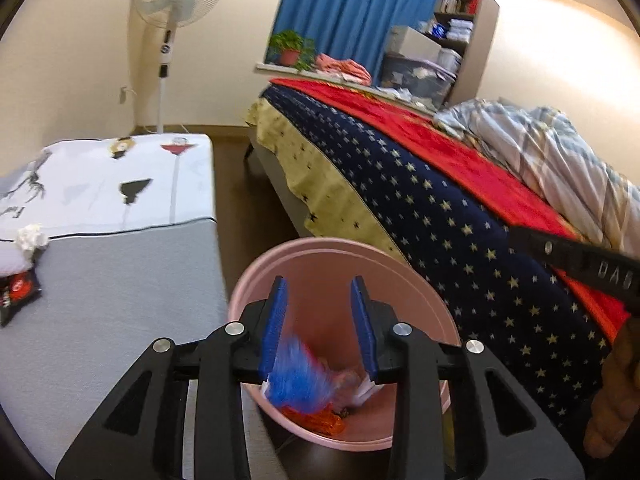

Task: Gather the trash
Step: 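Open both tools to drop the blue bag and tissue into the bin, then grasp the white foam net sleeve with the left tool while the right tool grasps another white tissue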

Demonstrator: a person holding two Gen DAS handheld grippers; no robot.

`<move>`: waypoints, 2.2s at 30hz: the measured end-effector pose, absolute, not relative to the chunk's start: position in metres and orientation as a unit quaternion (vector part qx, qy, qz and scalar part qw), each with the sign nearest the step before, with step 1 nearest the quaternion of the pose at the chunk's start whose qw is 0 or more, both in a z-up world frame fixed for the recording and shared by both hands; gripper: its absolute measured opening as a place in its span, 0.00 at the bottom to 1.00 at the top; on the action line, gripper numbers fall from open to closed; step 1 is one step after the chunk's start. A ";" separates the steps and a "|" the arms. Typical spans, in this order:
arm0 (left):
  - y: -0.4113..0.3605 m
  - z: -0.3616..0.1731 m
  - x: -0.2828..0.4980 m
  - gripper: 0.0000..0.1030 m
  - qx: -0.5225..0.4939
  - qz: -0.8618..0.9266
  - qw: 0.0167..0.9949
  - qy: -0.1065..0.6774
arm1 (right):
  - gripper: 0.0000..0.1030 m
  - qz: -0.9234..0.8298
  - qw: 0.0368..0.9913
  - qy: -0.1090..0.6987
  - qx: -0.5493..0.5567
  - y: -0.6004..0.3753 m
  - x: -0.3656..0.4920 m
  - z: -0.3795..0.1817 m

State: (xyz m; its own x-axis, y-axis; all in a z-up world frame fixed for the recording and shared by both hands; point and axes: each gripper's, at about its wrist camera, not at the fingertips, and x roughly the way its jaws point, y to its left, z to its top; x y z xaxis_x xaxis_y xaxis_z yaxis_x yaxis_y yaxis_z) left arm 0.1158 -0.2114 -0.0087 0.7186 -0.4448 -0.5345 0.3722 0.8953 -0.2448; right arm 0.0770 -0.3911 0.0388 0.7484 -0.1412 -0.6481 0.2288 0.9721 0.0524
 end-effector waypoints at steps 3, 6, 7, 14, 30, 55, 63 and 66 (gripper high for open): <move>-0.194 -0.001 0.113 0.31 -0.066 -0.203 0.932 0.292 | 0.28 -0.093 0.936 0.332 0.065 -0.388 0.074 0.042; -0.171 0.006 0.110 0.31 -0.076 -0.184 0.939 0.281 | 0.28 -0.086 0.940 0.323 0.064 -0.380 0.072 0.047; -0.162 0.008 0.109 0.31 -0.080 -0.174 0.942 0.277 | 0.28 -0.082 0.942 0.320 0.062 -0.376 0.071 0.048; -0.104 0.017 0.102 0.24 -0.091 -0.110 0.957 0.254 | 0.28 -0.043 0.956 0.283 0.060 -0.334 0.080 0.063; 0.014 0.001 0.107 0.16 -0.124 0.058 0.963 0.231 | 0.27 0.103 0.957 0.255 0.091 -0.208 0.146 0.045; 0.090 -0.018 0.140 0.16 -0.223 0.071 0.942 0.242 | 0.40 0.257 0.872 0.391 0.142 -0.070 0.268 -0.068; 0.083 -0.032 0.156 0.33 -0.236 0.036 0.934 0.267 | 0.03 0.261 0.872 0.392 0.133 -0.069 0.269 -0.073; 0.080 -0.038 0.161 0.34 -0.233 0.033 0.930 0.281 | 0.03 0.252 0.877 0.385 0.136 -0.077 0.268 -0.069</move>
State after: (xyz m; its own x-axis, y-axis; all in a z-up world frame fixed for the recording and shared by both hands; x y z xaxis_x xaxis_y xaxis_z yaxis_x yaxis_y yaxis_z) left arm 0.1607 0.0795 -0.0376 0.8398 -0.0685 -0.5385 -0.1931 0.8894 -0.4143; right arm 0.2675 -0.0767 -0.0692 0.5768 0.5468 -0.6069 -0.3371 0.8361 0.4328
